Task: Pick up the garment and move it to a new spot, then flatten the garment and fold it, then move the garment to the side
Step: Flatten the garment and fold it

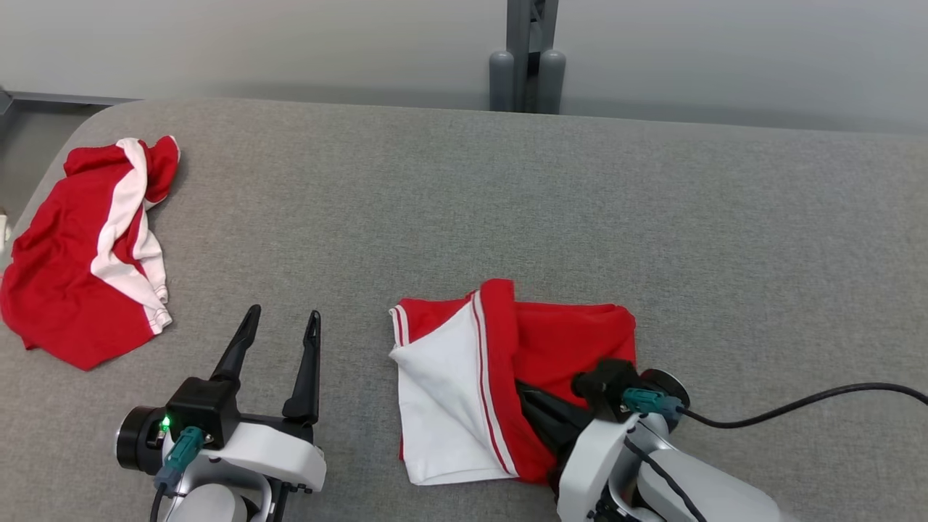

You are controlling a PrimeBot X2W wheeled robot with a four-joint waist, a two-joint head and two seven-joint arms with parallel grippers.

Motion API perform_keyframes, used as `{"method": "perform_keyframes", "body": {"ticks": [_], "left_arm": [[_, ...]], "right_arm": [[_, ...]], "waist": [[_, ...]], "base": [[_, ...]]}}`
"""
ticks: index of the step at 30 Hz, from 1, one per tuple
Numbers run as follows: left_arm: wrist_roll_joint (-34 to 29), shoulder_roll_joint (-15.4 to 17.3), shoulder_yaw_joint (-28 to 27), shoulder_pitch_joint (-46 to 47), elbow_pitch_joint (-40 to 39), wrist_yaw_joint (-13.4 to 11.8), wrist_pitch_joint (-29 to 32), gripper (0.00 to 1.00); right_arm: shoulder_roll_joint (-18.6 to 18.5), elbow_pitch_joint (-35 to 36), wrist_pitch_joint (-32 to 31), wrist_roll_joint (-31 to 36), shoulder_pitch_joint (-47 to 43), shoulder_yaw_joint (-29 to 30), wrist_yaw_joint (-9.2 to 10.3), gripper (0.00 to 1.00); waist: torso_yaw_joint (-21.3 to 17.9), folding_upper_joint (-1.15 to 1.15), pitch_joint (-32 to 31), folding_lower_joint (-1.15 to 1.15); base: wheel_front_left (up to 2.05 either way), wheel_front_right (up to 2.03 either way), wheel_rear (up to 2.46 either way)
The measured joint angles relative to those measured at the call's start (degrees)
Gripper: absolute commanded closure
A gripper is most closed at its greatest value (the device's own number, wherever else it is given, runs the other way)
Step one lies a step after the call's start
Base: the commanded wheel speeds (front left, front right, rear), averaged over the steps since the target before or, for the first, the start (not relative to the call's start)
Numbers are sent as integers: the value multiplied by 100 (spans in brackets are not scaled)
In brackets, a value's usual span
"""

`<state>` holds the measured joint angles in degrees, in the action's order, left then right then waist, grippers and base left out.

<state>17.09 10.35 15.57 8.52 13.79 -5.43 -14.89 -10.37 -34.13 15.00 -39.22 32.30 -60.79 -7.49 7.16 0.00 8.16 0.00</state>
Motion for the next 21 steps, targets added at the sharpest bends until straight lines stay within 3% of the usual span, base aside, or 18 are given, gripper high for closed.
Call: {"method": "perform_keyframes", "body": {"ticks": [10,14,21], "left_arm": [[-48,-92,-12,19,70,83,0,0],[-56,-116,-78,18,52,86,0,0],[-94,-115,-213,-28,24,87,0,0]], "right_arm": [[328,-169,14,-30,236,-712,0,100],[191,-62,15,-181,233,-844,0,100],[-311,761,-38,-504,68,-1155,0,100]], "waist": [[242,0,6,0],[256,0,40,0],[92,0,20,0]], "base": [[0,0,0],[0,0,0],[0,0,0]]}}
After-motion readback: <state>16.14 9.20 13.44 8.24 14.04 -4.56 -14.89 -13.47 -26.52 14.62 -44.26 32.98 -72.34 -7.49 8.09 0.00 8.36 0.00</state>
